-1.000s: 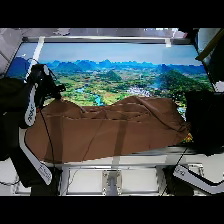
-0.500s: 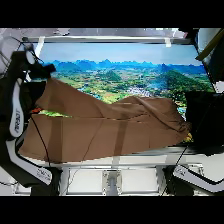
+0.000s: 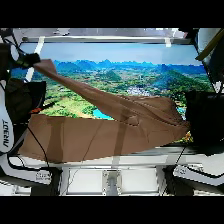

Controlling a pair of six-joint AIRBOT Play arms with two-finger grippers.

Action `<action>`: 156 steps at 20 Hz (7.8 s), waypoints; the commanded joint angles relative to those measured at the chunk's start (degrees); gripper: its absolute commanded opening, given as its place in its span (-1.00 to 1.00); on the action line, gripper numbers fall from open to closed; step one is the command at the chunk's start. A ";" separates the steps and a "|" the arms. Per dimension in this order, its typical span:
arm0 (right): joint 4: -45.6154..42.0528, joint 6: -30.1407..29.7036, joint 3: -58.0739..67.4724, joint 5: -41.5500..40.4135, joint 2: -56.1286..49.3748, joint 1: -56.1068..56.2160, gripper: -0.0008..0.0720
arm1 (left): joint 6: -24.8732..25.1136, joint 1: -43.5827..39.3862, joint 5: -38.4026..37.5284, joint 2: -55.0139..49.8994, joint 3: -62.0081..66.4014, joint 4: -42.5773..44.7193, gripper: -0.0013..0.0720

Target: Fold the clothes and pants, and hang the long-sleeved shirts on hangers.

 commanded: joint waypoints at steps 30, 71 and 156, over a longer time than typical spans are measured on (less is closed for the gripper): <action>5.92 -6.03 18.23 5.31 -26.97 14.71 -0.90 | -4.48 12.17 -7.54 28.04 -38.71 6.99 -0.93; -0.31 2.05 19.04 5.60 -12.46 9.09 -0.10 | 8.26 20.09 -2.10 -1.68 -17.94 -23.41 0.67; 7.13 17.97 20.39 -20.74 -23.39 12.09 -0.90 | 13.46 21.03 10.58 -3.10 -4.42 -28.65 -0.93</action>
